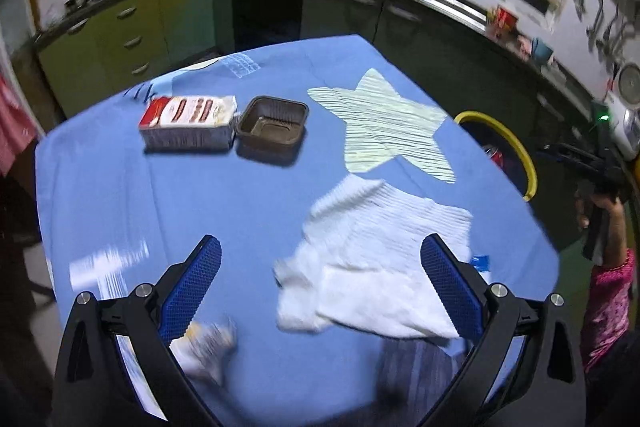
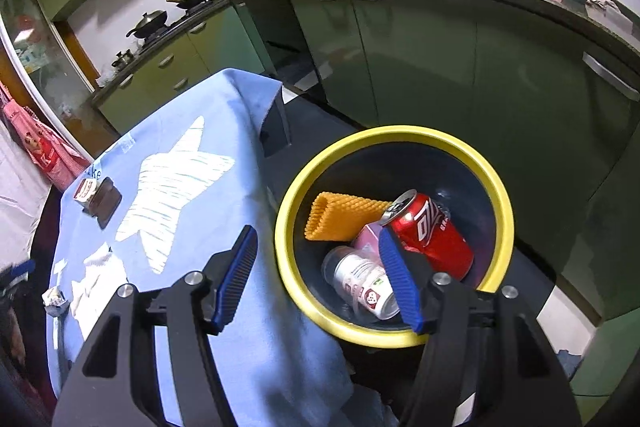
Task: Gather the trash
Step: 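Grasp the white towel by its edge with the left gripper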
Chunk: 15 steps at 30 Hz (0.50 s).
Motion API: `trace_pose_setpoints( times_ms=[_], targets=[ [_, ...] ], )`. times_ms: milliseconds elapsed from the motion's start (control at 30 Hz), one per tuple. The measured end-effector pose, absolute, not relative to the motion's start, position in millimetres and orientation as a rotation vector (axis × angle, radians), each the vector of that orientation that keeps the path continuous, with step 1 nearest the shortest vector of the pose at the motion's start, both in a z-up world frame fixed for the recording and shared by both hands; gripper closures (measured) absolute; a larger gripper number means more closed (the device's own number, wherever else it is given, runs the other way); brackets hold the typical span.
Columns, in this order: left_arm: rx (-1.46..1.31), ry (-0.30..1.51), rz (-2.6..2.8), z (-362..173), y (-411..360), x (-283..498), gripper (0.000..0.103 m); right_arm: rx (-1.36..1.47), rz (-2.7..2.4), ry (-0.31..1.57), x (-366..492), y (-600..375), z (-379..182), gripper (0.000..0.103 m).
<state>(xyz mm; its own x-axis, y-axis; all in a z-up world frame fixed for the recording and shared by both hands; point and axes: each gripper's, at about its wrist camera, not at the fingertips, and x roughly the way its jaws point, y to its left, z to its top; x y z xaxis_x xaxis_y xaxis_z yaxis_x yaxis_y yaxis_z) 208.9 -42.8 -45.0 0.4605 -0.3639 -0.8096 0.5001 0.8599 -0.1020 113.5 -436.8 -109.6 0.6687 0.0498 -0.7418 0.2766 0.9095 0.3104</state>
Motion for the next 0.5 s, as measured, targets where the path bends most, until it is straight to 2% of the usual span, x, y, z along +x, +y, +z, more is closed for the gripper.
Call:
trace_pose_setpoints(
  times_ms=[167, 300, 500],
  targets=[
    [0.123, 1.042, -0.504, -42, -27, 287, 0.005, 0.416, -0.133, 0.846, 108, -435, -112, 0.043],
    [0.280, 0.981, -0.549, -38, -27, 324, 0.005, 0.413, -0.133, 0.849, 106, -436, -113, 0.042],
    [0.287, 1.083, -0.658, -53, -45, 333, 0.005, 0.418, -0.139, 0.869, 107, -439, -119, 0.040]
  ],
)
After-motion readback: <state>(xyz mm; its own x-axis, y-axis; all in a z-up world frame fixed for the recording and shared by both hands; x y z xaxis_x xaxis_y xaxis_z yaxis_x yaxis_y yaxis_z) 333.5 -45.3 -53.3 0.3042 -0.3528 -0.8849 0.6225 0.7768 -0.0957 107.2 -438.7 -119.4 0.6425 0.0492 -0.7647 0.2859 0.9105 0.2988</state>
